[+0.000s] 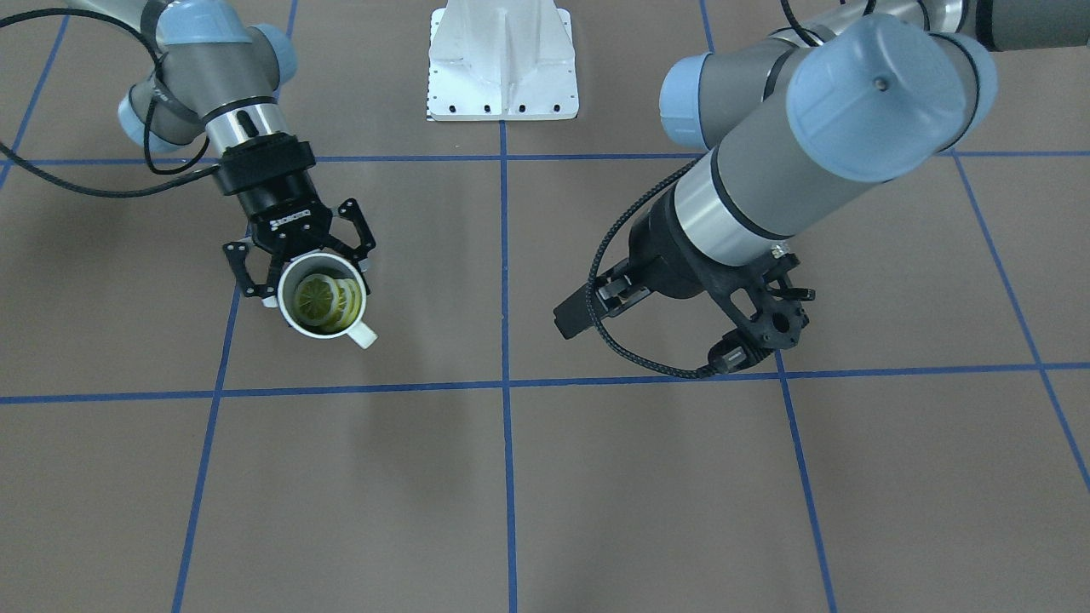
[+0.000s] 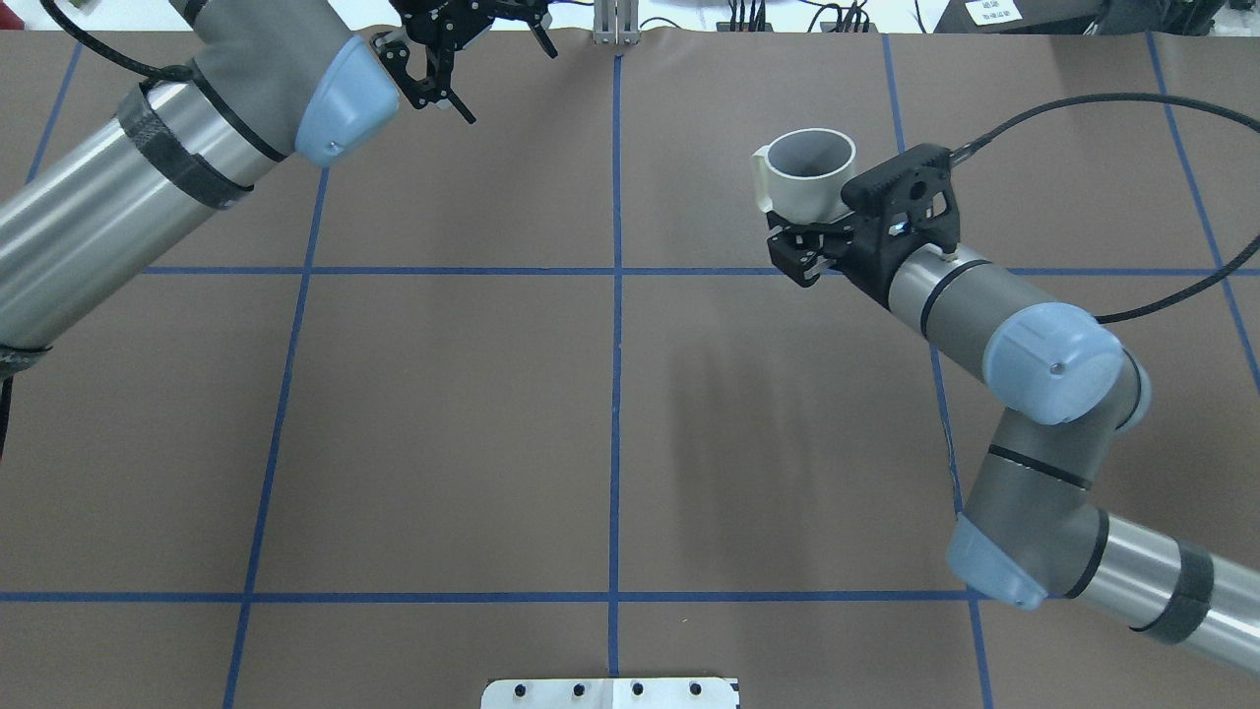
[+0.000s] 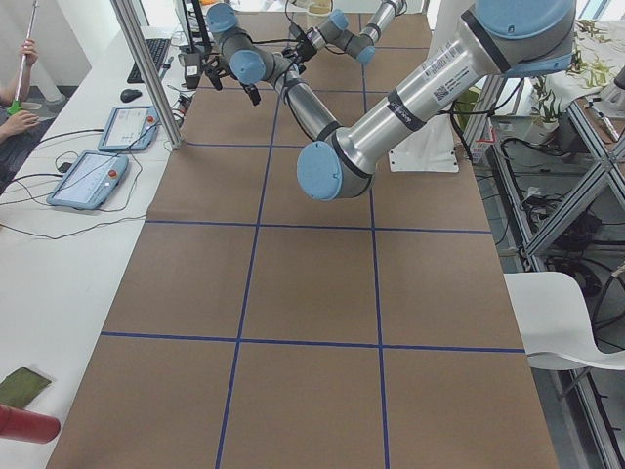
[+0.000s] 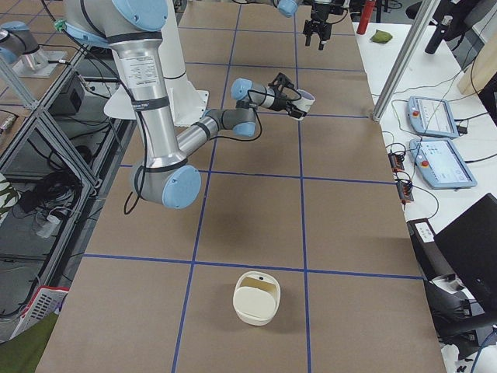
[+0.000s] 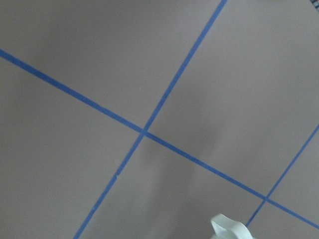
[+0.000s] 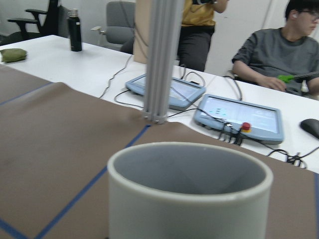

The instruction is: Left arm hands cup to right arm to dump lemon

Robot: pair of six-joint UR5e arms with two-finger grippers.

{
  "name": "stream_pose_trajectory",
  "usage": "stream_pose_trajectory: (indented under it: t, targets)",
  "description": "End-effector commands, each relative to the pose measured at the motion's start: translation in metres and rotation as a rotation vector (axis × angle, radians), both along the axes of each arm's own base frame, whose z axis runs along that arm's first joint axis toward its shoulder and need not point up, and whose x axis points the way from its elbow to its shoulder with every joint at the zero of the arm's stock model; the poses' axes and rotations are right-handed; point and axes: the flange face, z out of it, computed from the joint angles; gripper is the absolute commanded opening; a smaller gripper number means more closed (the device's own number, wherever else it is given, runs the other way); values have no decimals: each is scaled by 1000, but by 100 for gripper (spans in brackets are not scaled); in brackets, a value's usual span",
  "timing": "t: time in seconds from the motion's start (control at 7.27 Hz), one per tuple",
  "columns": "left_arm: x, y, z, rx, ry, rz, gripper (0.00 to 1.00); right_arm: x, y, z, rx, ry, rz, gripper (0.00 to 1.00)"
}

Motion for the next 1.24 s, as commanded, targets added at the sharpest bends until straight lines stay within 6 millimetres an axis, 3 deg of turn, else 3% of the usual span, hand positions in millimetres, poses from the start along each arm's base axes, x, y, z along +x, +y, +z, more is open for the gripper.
stream_pose_trajectory:
  t: [0.0,0.14,0.28,0.41,0.55,0.83,1.1]
  targets:
    - [-11,-11,27,12,-64,-76,100,102,-37,61,-90,42,176,0]
    - [-13,-13,29,9,-67,-80,100,149,-38,96,-113,64,235,4]
    - [-18,-14,28,16,-66,-84,100,193,-26,131,-118,40,229,3]
    - [-25,-16,26,29,-64,-90,100,232,-9,157,-121,6,209,3]
    - [-30,-18,40,48,-76,-79,100,261,19,187,-113,-23,182,2]
    - [-36,-19,44,73,-80,-72,100,302,73,254,-89,-72,173,0]
    - [-38,-17,40,83,-75,-74,100,331,103,326,-115,-222,175,0]
